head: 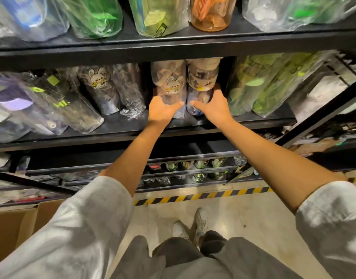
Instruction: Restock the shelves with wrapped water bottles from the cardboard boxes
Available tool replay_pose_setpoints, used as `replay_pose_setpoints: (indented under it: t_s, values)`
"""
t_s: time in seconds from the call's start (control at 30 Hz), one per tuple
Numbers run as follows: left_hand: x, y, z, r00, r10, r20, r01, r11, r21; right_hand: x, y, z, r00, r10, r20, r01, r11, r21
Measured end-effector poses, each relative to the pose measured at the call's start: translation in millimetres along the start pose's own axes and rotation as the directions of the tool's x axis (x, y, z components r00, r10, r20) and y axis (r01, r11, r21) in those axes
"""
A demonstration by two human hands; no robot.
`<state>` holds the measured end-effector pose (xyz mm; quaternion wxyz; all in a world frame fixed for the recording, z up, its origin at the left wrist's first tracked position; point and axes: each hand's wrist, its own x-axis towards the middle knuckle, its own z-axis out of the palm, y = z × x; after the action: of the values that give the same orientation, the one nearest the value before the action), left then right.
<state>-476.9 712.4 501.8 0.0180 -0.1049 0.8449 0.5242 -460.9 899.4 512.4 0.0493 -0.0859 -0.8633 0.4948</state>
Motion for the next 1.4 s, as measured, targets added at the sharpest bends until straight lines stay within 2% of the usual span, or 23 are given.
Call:
replay_pose_setpoints:
  t_s: [0.27, 0.47, 0.6, 0.7, 0.97, 1.1, 1.2, 1.3, 1.4]
  values:
    - [-20, 4, -5, 0.995, 0.096, 0.01, -0.094, 0.989, -0.115, -14, -9, -5, 0.999, 0.02, 0.029, -0.021, 1.0, 0.023]
    - [-22, 3, -6, 0.999, 0.053, 0.009, -0.052, 0.995, -0.085, -17, -8, -8, 0.996, 0.056, 0.07, -0.056, 0.998, 0.008]
    - [-36, 0, -12, 1.0, 0.021, -0.004, -0.021, 0.997, -0.068, -39, 0, -12, 0.998, 0.064, 0.016, -0.064, 0.998, -0.017]
    - [-60, -5, -24, 0.999, 0.001, -0.043, -0.003, 0.999, -0.053, -68, 8, -9, 0.999, -0.01, -0.048, 0.01, 1.0, -0.002]
    - [-104, -42, -76, 0.958, -0.08, -0.277, 0.084, 0.996, 0.001, -110, -37, 38, 0.949, -0.28, 0.145, 0.286, 0.958, -0.022]
    - [-96, -46, -110, 0.951, -0.095, -0.295, 0.096, 0.995, -0.013, -111, -72, 71, 0.931, -0.241, 0.276, 0.244, 0.97, 0.022]
    - [-79, -45, -130, 0.96, -0.087, -0.266, 0.086, 0.996, -0.017, -107, -94, 98, 0.928, -0.205, 0.312, 0.195, 0.979, 0.064]
    - [-59, -43, -144, 0.975, -0.088, -0.204, 0.083, 0.996, -0.032, -95, -112, 124, 0.949, -0.118, 0.294, 0.101, 0.992, 0.072]
    - [-44, -37, -153, 0.986, -0.085, -0.146, 0.079, 0.996, -0.047, -80, -126, 144, 0.98, -0.037, 0.196, 0.02, 0.996, 0.088]
